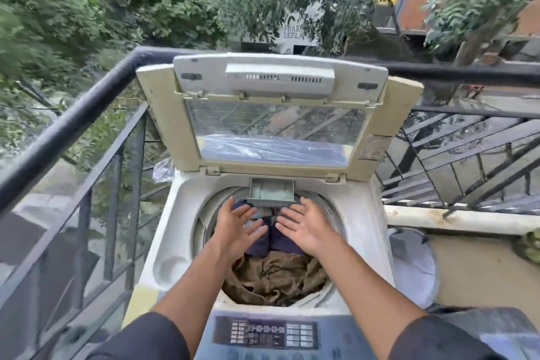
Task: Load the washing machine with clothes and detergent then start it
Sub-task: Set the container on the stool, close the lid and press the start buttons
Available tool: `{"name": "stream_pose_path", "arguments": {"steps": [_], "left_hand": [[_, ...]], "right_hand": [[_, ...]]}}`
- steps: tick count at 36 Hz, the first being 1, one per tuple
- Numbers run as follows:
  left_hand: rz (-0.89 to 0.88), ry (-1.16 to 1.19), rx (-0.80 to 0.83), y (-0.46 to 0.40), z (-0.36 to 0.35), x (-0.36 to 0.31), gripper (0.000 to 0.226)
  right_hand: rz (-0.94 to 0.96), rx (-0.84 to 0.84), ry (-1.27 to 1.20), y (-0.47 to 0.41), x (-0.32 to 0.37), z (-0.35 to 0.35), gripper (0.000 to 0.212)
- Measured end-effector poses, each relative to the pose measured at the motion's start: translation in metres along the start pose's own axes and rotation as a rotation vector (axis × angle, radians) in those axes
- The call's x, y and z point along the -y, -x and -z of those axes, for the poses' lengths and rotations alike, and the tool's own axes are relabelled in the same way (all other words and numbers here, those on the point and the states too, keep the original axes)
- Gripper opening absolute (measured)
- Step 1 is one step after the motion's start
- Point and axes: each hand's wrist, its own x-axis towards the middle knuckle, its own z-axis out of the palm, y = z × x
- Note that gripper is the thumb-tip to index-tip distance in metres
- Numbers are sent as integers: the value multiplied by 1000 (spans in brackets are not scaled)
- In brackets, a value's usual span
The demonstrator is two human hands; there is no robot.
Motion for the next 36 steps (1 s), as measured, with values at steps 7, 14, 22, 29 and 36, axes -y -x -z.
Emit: {"name": "stream_pose_path", "arguments": {"steps": [7,14,22,29,36], "left_hand": [[32,-34,61,-12,-14,-8,83],[-5,-72,52,-23,-13,-11,78],[-14,-86,47,-33,-17,-16,78],[-7,-97,84,-39,-20,-27,80],[-19,-151,80,-44,-27,-38,80]], "right_hand": [[11,-18,-80,-11,1,-11,67],[39,-25,-97,-15,2,-16,71],[55,-18,-103,-22,9,-19,73],[69,4,-97,-31,14,-20,70],[95,18,-102,-33,21,-23,69]]}}
